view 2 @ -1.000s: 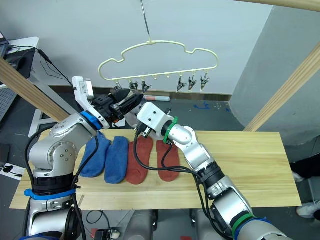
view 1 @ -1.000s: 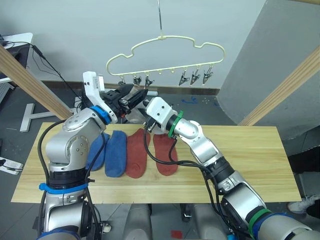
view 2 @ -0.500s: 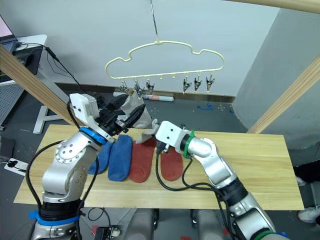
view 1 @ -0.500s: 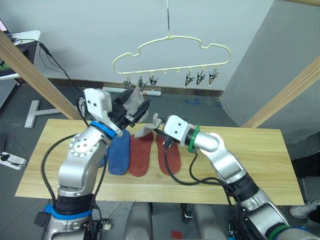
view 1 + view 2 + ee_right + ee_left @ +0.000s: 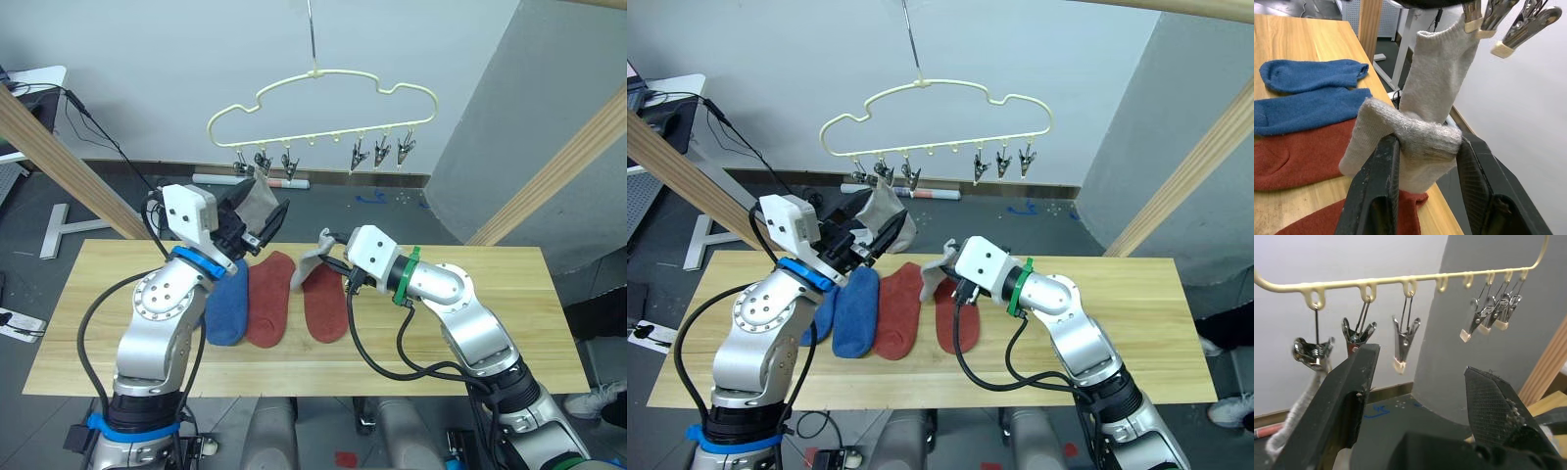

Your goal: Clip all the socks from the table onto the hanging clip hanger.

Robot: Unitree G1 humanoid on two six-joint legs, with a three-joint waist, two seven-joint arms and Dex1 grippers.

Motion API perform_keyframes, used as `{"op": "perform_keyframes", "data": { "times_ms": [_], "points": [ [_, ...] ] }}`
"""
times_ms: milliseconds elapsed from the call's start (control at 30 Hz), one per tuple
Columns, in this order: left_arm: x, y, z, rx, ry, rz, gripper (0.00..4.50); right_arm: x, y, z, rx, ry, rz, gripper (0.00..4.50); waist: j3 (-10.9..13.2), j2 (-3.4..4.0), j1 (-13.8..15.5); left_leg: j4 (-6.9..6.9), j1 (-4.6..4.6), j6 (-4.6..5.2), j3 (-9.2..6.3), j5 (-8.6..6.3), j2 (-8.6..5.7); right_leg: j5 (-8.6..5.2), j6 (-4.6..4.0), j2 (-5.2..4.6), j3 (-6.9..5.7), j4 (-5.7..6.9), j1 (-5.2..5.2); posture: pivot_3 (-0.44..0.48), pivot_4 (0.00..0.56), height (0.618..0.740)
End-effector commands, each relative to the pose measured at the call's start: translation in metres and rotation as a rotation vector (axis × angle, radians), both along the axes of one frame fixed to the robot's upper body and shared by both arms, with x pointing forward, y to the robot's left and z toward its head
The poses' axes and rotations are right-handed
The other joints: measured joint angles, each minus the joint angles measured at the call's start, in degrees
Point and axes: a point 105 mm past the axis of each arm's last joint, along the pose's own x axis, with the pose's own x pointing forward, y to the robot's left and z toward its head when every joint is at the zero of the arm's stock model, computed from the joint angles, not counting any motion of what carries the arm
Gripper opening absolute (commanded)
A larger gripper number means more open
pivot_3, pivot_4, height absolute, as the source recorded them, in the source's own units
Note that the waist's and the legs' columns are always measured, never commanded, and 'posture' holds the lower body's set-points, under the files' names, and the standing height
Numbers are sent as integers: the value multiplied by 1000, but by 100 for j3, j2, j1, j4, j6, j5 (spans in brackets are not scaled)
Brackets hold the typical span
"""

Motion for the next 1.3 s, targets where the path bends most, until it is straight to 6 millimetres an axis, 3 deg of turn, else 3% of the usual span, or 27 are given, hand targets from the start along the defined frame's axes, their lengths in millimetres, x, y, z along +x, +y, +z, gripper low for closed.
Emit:
{"op": "perform_keyframes", "data": {
  "times_ms": [33, 433, 533, 633, 833, 1067, 1200, 1300],
  "points": [
    [-10, -4, 3, 29, -7, -72, 3204, -6, 2, 10, 28, -39, 18, 1684, 0, 0, 0, 0, 0, 0, -1, 0, 0, 0, 0, 0, 0, 0, 0, 48, 341, 703],
    [-9, -2, 0, 105, 10, -110, 3204, -6, 4, 10, 81, -42, 3, 1684, 2, 3, -5, -2, 0, 0, 0, 0, 1, -1, 1, 1, 0, -2, -1, 47, 347, 703],
    [-11, 1, -2, 116, 13, -106, 3204, -11, 9, 7, 95, -30, 37, 1175, 2, 3, -4, -2, 0, 0, 1, 0, 1, -1, 1, 1, 1, -3, -1, 49, 348, 703],
    [-11, 6, -5, 122, 18, -102, 3204, -14, 10, 5, 101, -27, 52, 160, 3, 4, -5, -2, 0, 0, 1, 0, 2, -1, 1, 1, 1, -3, -1, 51, 349, 703],
    [-11, 19, -15, 140, 31, -100, 3204, -20, 6, 7, 113, -40, 74, 34, 6, 8, -5, -2, 0, 0, 1, 0, 1, -1, 1, 1, 0, -3, -1, 48, 352, 703],
    [-9, 24, -23, 147, 26, -127, 3204, -50, -35, 38, 75, 65, 198, 34, 45, 24, 27, 0, -1, 0, 5, 0, 0, -1, 1, -1, 1, -6, -1, 44, 357, 703],
    [-10, 20, -25, 135, 27, -166, 3204, -71, -72, 33, -131, 226, 233, 34, 65, 41, 35, -3, -1, 1, 8, -1, -4, -1, 1, -5, 2, -8, 0, 18, 365, 703],
    [-12, 13, -25, 137, 24, -204, 3204, -69, -89, 14, -288, 305, 163, 34, 71, 46, 18, -8, 0, 1, 7, -1, -2, -2, 2, -5, 8, -10, 0, 6, 366, 703]
  ]
}}
